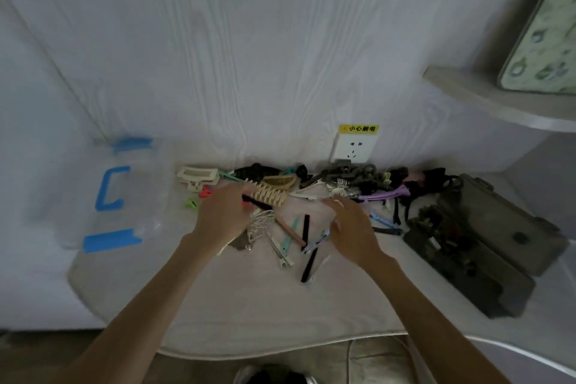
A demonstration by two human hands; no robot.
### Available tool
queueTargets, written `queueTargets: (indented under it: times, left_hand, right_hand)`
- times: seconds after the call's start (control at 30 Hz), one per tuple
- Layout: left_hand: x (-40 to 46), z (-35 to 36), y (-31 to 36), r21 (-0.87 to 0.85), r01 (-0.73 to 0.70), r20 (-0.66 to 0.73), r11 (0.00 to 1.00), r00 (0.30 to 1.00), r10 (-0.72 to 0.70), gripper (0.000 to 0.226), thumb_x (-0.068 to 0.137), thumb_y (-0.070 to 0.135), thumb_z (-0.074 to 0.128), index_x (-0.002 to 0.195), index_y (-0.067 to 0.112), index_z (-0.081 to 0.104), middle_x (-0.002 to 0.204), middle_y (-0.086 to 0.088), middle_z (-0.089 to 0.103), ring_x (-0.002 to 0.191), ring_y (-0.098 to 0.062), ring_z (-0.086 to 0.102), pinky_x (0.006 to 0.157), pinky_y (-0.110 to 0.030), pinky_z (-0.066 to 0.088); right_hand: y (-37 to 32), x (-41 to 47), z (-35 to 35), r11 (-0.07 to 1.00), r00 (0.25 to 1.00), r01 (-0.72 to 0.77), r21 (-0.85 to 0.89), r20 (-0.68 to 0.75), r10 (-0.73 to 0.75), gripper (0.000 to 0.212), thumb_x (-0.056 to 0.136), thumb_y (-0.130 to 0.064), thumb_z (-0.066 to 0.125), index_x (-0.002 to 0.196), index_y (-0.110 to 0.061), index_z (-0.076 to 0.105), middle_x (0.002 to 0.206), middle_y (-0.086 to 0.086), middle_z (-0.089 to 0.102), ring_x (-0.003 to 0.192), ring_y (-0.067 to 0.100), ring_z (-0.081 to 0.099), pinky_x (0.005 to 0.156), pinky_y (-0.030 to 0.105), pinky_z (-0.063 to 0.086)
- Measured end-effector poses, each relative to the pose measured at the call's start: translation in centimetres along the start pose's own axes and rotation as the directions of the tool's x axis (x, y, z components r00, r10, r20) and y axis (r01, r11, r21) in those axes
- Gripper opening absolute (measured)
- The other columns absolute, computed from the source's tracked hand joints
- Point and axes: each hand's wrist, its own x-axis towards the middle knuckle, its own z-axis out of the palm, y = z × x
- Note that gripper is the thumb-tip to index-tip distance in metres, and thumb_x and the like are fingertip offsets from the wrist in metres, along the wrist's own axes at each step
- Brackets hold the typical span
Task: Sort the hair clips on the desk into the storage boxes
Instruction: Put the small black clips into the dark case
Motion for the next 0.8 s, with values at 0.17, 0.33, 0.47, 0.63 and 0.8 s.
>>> queueTargets:
  times: [0.17,0.33,0.47,0.63,0.8]
  left_hand:
    - [2.5,1.5,3.1,0.203,-0.247,0.295,0.948,0.938,0.181,0.061,0.094,0.019,0.045,0.148,0.026,0.018,0.155,0.003,0.022,0.142,-0.019,0.021,0.112,-0.036,0.029]
    - [2.7,1.7,2.3,0.263,-0.237,0.216,0.935,0.959,0.182,0.037,0.095,0.028,0.041,0.131,0.028,0.046,0.132,0.003,0.053,0.120,-0.020,0.050,0.093,-0.031,0.037]
    - [3.6,-0.1,1.8,0.411,-0.218,0.332,0.885,0.940,0.077,0.027,0.092,0.034,0.043,0.114,0.033,0.058,0.120,0.007,0.059,0.106,-0.017,0.057,0.088,-0.030,0.039]
    - [5.1,-1.3,1.1,0.311,-0.194,0.483,0.930,0.875,0.021,0.026,0.091,0.032,0.047,0.113,0.036,0.061,0.123,0.009,0.058,0.111,-0.014,0.056,0.089,-0.029,0.043]
    - [5.9,-2.4,-0.9,0.183,-0.062,0.434,0.981,0.901,-0.024,0.023,0.091,0.027,0.047,0.103,0.034,0.065,0.113,0.010,0.063,0.104,-0.011,0.059,0.083,-0.025,0.044]
  right_hand:
    - [1.2,-0.6,0.8,0.964,0.967,-0.148,-0.222,0.174,0.188,0.057,0.097,-0.032,0.035,0.148,-0.018,0.011,0.158,0.006,-0.002,0.145,0.025,0.006,0.115,0.042,0.018]
    - [0.7,-1.5,0.2,0.966,0.948,-0.093,-0.241,0.274,0.160,0.052,0.096,-0.025,0.028,0.147,-0.023,0.019,0.158,0.006,0.007,0.145,0.024,0.012,0.116,0.037,0.019]
    - [-0.9,1.2,-2.3,0.983,0.988,-0.126,-0.130,0.074,0.137,0.041,0.086,-0.004,0.042,0.120,-0.018,0.060,0.127,0.007,0.057,0.119,0.024,0.050,0.101,0.034,0.039]
    - [-4.8,8.2,-1.6,0.996,0.996,-0.080,0.032,0.038,0.079,0.044,0.093,-0.009,0.039,0.137,-0.012,0.039,0.136,0.010,0.046,0.123,0.026,0.044,0.100,0.034,0.037]
    - [-6.4,10.7,1.9,0.982,0.987,-0.120,-0.145,0.090,0.134,0.049,0.090,-0.008,0.044,0.137,-0.013,0.033,0.137,0.013,0.039,0.123,0.031,0.040,0.090,0.040,0.044]
